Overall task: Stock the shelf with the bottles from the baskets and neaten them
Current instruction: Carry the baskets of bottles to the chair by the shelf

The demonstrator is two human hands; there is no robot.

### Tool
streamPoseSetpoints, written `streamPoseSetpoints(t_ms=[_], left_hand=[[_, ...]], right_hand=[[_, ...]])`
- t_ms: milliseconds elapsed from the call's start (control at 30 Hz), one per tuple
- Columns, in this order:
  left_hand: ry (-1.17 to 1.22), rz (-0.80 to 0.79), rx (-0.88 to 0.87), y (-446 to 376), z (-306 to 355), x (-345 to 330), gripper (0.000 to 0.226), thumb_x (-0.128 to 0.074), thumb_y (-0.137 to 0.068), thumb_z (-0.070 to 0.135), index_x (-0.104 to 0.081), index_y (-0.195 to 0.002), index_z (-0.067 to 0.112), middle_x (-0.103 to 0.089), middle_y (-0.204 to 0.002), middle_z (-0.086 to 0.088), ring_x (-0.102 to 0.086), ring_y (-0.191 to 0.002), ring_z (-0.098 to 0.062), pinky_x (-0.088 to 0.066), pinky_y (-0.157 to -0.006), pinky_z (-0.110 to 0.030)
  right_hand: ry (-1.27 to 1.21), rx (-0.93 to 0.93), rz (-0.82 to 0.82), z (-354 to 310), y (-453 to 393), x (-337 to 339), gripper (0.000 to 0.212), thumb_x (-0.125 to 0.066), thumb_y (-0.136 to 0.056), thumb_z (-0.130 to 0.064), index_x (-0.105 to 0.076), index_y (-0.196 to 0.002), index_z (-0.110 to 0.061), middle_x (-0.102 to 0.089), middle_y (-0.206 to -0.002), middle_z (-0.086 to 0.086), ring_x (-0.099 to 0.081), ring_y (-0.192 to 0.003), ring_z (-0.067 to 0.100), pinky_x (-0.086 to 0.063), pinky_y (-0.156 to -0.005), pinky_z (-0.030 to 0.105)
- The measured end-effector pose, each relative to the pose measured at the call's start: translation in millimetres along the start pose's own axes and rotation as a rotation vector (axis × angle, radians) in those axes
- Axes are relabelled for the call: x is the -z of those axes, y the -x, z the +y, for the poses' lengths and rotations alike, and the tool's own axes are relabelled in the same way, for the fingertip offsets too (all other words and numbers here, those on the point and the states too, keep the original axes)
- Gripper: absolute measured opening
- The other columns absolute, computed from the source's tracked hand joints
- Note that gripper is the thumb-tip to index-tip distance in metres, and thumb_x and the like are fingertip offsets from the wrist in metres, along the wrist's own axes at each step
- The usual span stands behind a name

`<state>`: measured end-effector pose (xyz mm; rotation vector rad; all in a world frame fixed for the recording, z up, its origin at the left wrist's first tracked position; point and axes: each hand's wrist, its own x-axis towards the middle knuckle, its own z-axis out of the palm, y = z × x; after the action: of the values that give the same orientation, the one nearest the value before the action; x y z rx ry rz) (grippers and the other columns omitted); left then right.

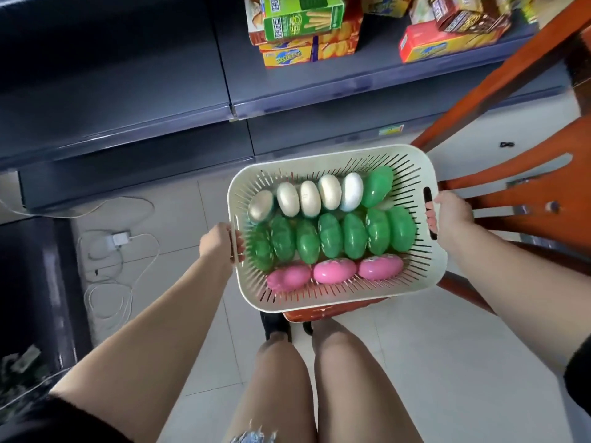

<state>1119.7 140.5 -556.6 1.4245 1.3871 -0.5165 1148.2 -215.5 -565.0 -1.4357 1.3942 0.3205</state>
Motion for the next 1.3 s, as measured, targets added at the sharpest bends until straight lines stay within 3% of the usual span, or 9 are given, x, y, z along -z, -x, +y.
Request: streamPoseSetpoints(t_ms=[233, 367, 467, 600, 867, 967, 1067, 1200, 1300], left_hand=[[-0.148, -0.065, -0.033, 17.4, 6.3, 12.8, 0.018, -0.044, -0.087, 0.011, -0.056, -0.073, 0.01, -0.056, -0.069, -0.006, -0.053, -0.061, -0.02, -0.044, -0.059, -0.028], [-0.444, -0.026, -0.376, 59.0, 23.7, 28.7, 0.024, -0.049, -0.088, 0.009, -0.049, -0.066, 0.021, -0.048, -0.069, -0.002, -0.043, -0.069, -0.022, -0.032, -0.056, -0.026], [-0.531, 0.007, -0.585, 82.9, 32.2, 33.3, 0.021, -0.048, -0.088, 0.006, -0.054, -0.074, 0.02, -0.049, -0.072, 0.0, -0.043, -0.071, -0.019, -0.032, -0.054, -0.027], [-0.513, -0.108, -0.734, 107.3, 58.3, 42.5, 0.019, -0.054, -0.091, 0.01, -0.064, -0.106, 0.016, -0.058, -0.096, 0.005, -0.052, -0.09, -0.011, -0.035, -0.076, -0.019], [-0.744, -0.345, -0.856, 97.8, 125.1, 47.8, 0.028, -0.05, -0.092, 0.012, -0.062, -0.118, 0.011, -0.064, -0.112, -0.004, -0.06, -0.102, -0.021, -0.045, -0.089, -0.028], [-0.997, -0.468, -0.944, 105.8, 134.3, 45.0, 0.027, -0.051, -0.09, 0.012, -0.064, -0.114, 0.011, -0.065, -0.105, -0.003, -0.06, -0.096, -0.021, -0.043, -0.082, -0.024], [-1.283, -0.609, -1.132, 124.3, 129.3, 35.7, 0.021, -0.052, -0.089, 0.012, -0.066, -0.104, 0.007, -0.068, -0.106, -0.011, -0.061, -0.102, -0.026, -0.044, -0.084, -0.028], [-1.652, -0.651, -1.497, 181.3, 95.0, 19.3, 0.019, -0.045, -0.091, 0.022, -0.059, -0.089, 0.01, -0.064, -0.102, -0.011, -0.058, -0.1, -0.03, -0.044, -0.085, -0.032], [-1.845, -0.736, -1.815, 239.0, 37.9, 19.1, 0.024, -0.044, -0.091, 0.025, -0.063, -0.095, 0.01, -0.064, -0.101, -0.008, -0.059, -0.1, -0.028, -0.044, -0.08, -0.031]], right_hand=[[0.282, 0.148, 0.012, -0.6, 18.9, 7.0, 0.018, -0.054, -0.074, -0.023, -0.054, -0.067, -0.007, -0.055, -0.069, 0.006, -0.053, -0.07, 0.026, -0.04, -0.057, 0.029], [0.6, 0.452, 0.05, -15.1, 67.7, 20.4, 0.014, -0.051, -0.083, -0.018, -0.056, -0.073, -0.011, -0.057, -0.07, 0.007, -0.054, -0.076, 0.03, -0.037, -0.055, 0.028], [0.549, 0.489, 0.047, -15.8, 88.3, 14.1, 0.024, -0.053, -0.085, -0.016, -0.064, -0.106, -0.01, -0.064, -0.106, 0.009, -0.058, -0.099, 0.031, -0.046, -0.078, 0.03], [0.414, 0.519, 0.023, -8.4, 126.0, 12.0, 0.024, -0.055, -0.086, -0.012, -0.065, -0.108, -0.009, -0.064, -0.113, 0.007, -0.059, -0.104, 0.025, -0.047, -0.088, 0.032], [0.162, 0.408, 0.191, 21.2, 194.9, -18.8, 0.021, -0.052, -0.09, -0.017, -0.068, -0.099, -0.008, -0.068, -0.103, 0.01, -0.059, -0.102, 0.027, -0.041, -0.089, 0.03], [-0.026, 0.334, 0.311, 45.3, 226.0, -18.1, 0.019, -0.053, -0.089, -0.014, -0.067, -0.083, -0.003, -0.065, -0.083, 0.016, -0.058, -0.087, 0.03, -0.041, -0.07, 0.028], [0.004, 0.304, 0.368, 77.3, 268.9, 2.5, 0.027, -0.052, -0.089, -0.021, -0.057, -0.065, -0.01, -0.054, -0.064, 0.007, -0.051, -0.075, 0.024, -0.034, -0.063, 0.029], [0.143, 0.179, 0.476, 142.3, 326.6, 45.2, 0.015, -0.051, -0.085, -0.024, -0.062, -0.078, -0.015, -0.067, -0.091, 0.01, -0.06, -0.092, 0.028, -0.046, -0.076, 0.032], [0.245, 0.073, 0.581, 201.8, 373.1, 76.7, 0.015, -0.049, -0.087, -0.023, -0.062, -0.089, -0.016, -0.064, -0.102, 0.006, -0.058, -0.097, 0.026, -0.043, -0.073, 0.028]])
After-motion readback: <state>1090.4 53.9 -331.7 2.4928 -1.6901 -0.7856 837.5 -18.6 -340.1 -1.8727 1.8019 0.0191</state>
